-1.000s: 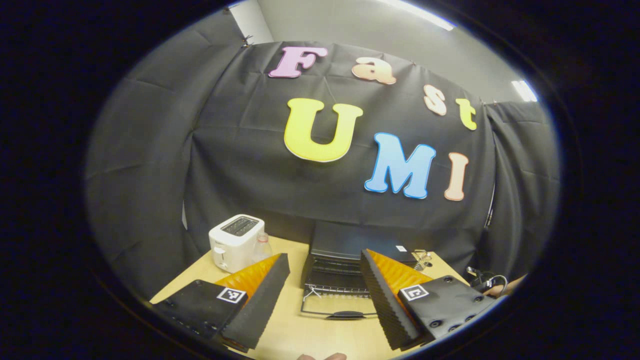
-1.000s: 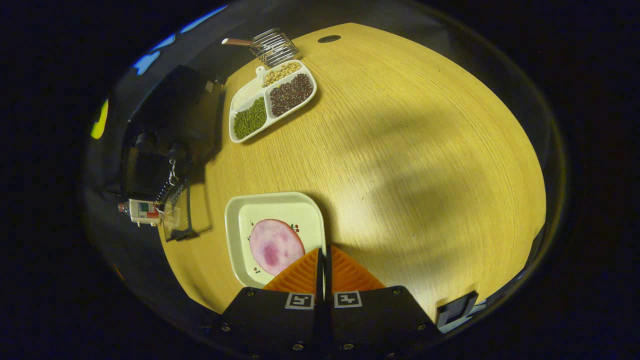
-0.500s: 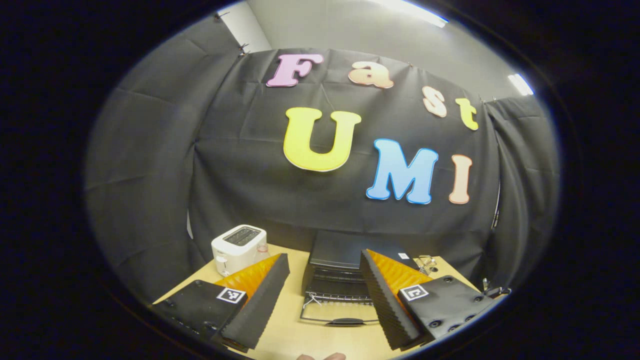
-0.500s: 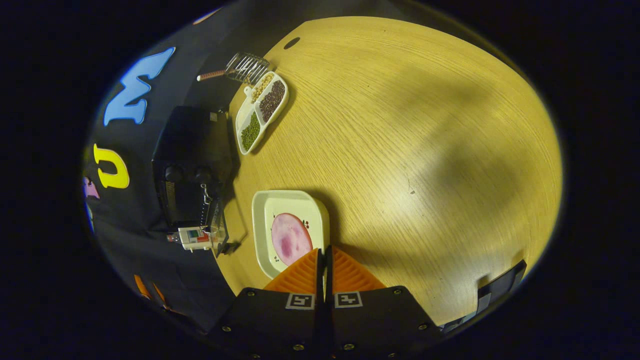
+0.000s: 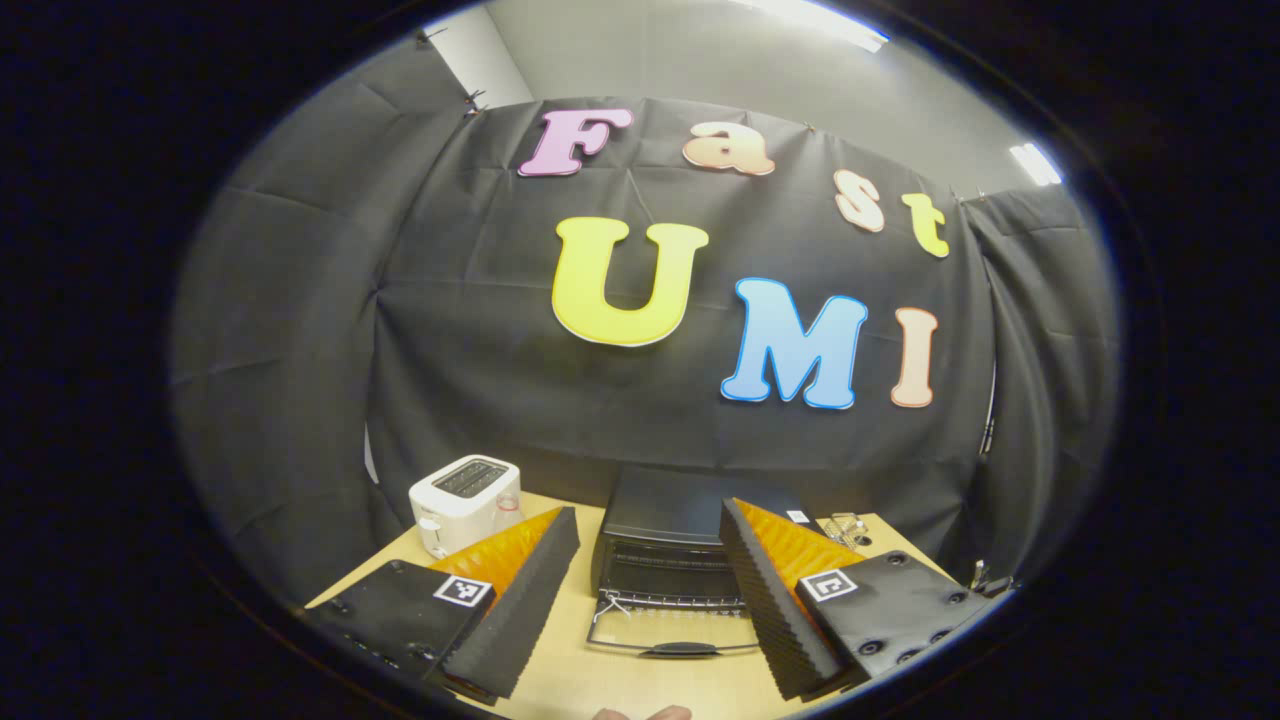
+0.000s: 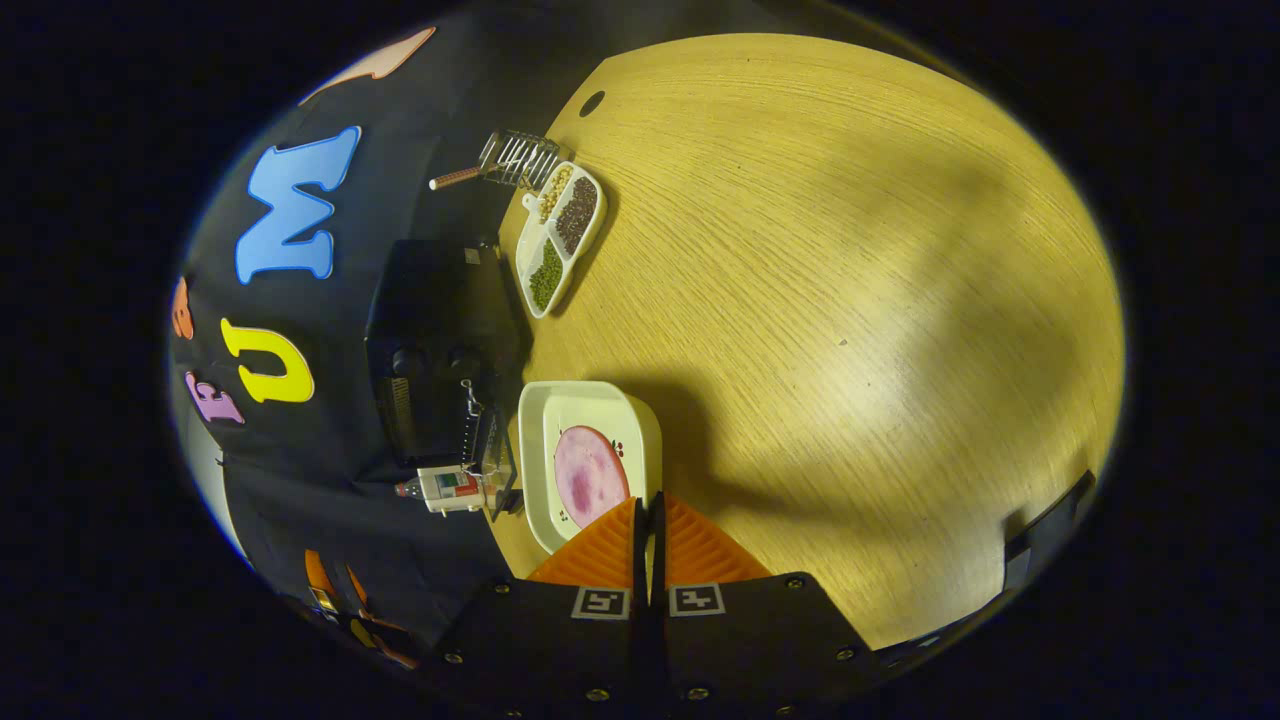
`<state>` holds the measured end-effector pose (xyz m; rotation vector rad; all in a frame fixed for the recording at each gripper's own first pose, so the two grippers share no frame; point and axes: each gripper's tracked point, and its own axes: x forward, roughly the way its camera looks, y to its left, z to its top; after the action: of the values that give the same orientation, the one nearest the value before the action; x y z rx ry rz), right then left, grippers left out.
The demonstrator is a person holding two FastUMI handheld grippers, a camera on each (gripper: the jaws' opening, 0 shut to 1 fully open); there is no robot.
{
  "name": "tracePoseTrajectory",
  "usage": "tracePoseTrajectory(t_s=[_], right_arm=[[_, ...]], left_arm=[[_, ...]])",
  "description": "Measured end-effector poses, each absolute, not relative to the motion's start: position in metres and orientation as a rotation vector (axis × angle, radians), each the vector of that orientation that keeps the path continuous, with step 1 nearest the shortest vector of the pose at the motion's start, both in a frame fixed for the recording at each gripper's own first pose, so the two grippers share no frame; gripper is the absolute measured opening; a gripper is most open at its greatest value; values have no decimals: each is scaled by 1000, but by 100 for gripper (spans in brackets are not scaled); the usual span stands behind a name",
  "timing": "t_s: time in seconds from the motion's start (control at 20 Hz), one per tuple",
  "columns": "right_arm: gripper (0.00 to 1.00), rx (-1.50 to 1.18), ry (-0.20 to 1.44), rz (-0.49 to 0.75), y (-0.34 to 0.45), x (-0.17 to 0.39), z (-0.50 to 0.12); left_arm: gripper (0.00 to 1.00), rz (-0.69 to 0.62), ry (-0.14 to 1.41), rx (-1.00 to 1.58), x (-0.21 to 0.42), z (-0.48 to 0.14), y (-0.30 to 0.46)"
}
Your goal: Open the electric oven with the left hand, put the food in, and close the electric oven.
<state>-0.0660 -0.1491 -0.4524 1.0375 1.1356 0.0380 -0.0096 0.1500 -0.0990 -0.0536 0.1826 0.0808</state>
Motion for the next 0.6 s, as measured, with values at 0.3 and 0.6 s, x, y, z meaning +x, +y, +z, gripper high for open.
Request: tracePoseTrajectory(t_s=[0.3, 0.6], right_arm=[[0, 1100, 1069, 96, -110, -62, -416], [0, 1108, 1029, 146, -44, -44, -393]], left_arm=[[96, 72, 152, -68, -8, -85, 156], [98, 38, 124, -60, -13, -72, 168]])
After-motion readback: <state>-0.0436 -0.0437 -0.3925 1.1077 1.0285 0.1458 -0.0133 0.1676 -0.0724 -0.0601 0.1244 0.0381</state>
